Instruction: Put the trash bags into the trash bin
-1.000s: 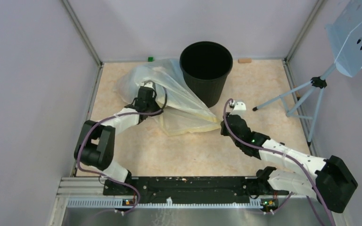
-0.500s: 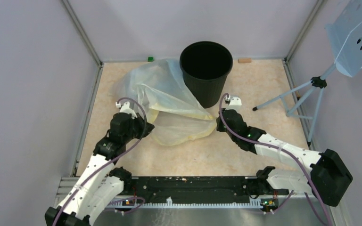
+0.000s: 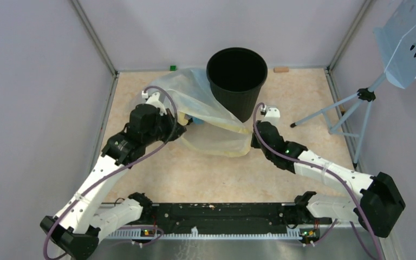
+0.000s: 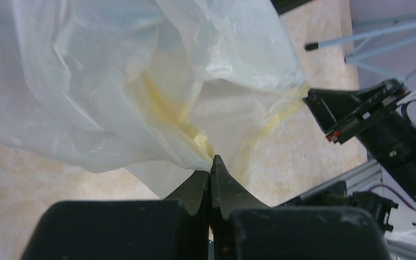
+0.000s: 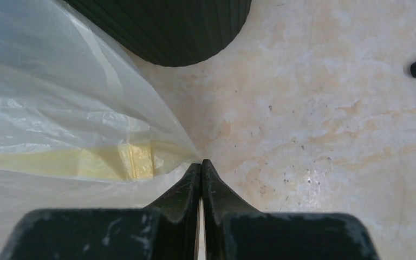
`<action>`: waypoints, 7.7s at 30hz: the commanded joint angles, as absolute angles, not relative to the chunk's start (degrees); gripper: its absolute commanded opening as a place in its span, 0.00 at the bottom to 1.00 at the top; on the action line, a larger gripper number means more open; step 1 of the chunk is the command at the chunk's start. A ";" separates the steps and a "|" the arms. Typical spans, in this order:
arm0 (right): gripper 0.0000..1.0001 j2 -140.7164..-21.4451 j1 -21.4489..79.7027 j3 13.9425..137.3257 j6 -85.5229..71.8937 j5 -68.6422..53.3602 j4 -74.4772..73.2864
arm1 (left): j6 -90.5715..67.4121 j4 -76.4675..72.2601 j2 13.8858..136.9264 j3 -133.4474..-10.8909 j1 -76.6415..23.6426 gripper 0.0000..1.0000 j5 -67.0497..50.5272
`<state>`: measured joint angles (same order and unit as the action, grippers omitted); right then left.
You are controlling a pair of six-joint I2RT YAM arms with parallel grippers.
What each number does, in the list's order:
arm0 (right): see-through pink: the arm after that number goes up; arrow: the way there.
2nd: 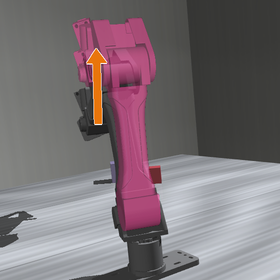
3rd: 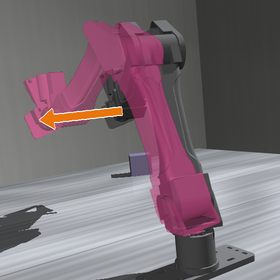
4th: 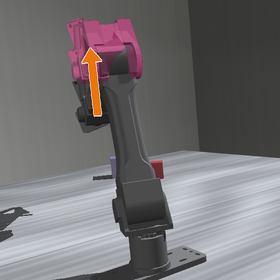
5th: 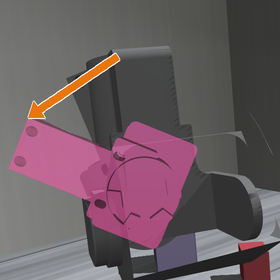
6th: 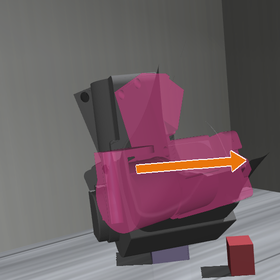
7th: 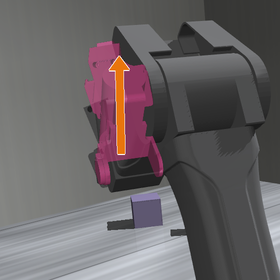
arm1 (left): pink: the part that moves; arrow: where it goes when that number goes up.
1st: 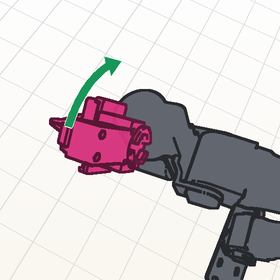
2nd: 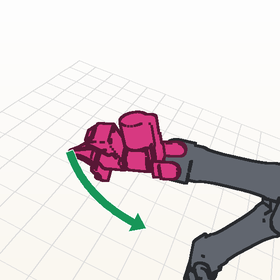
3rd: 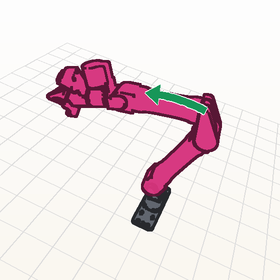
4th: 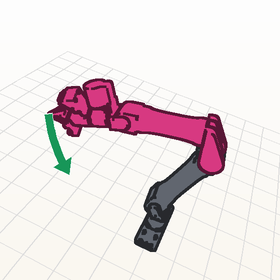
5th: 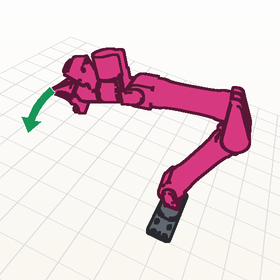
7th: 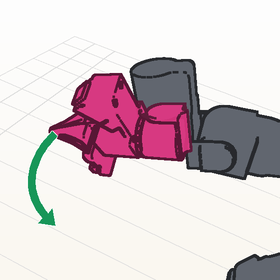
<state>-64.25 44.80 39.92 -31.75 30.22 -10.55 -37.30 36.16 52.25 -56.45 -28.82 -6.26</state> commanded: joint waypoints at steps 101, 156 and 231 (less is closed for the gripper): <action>0.00 -71.23 52.69 60.73 -33.12 7.63 -7.23 | -35.36 27.55 53.54 -48.94 -39.62 0.00 22.91; 0.05 -47.23 52.29 50.26 -33.05 -0.47 -24.97 | -27.29 23.54 84.22 -73.52 -2.20 0.16 18.73; 0.00 -60.66 53.00 39.96 -29.72 -17.23 1.34 | -25.60 4.89 56.64 -41.08 -22.33 0.74 -50.95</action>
<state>-61.12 52.71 37.63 -33.10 -12.27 -0.69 -24.77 12.51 55.13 -43.16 -21.50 -39.77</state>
